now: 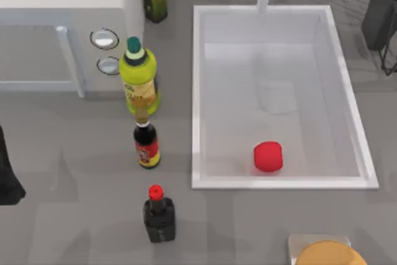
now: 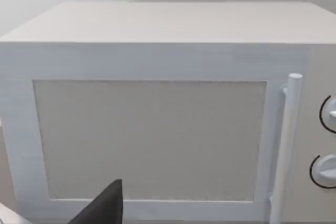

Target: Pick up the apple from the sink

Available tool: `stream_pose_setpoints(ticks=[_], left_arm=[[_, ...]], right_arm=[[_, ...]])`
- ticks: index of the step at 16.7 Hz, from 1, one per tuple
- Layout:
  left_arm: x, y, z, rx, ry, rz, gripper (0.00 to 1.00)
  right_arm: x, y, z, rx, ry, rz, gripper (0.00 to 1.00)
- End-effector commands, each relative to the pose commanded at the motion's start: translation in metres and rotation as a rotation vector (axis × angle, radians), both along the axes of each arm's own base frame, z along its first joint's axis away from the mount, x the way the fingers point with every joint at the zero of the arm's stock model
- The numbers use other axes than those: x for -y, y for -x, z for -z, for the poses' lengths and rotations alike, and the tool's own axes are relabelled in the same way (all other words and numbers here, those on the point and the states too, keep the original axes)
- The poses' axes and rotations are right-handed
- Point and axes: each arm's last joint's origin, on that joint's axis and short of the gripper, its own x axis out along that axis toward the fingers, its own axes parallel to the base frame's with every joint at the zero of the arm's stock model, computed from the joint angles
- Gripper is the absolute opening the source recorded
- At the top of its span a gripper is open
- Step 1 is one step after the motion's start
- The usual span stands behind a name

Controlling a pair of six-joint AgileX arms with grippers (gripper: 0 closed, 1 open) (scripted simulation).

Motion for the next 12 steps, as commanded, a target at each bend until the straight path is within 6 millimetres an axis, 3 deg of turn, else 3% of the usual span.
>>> stream_pose_setpoints(ticks=[12], left_arm=[[0.0000, 0.0000, 0.0000, 0.000, 0.000, 0.000, 1.00]], right_arm=[[-0.0003, 0.0000, -0.0019, -0.007, -0.003, -0.003, 1.00]])
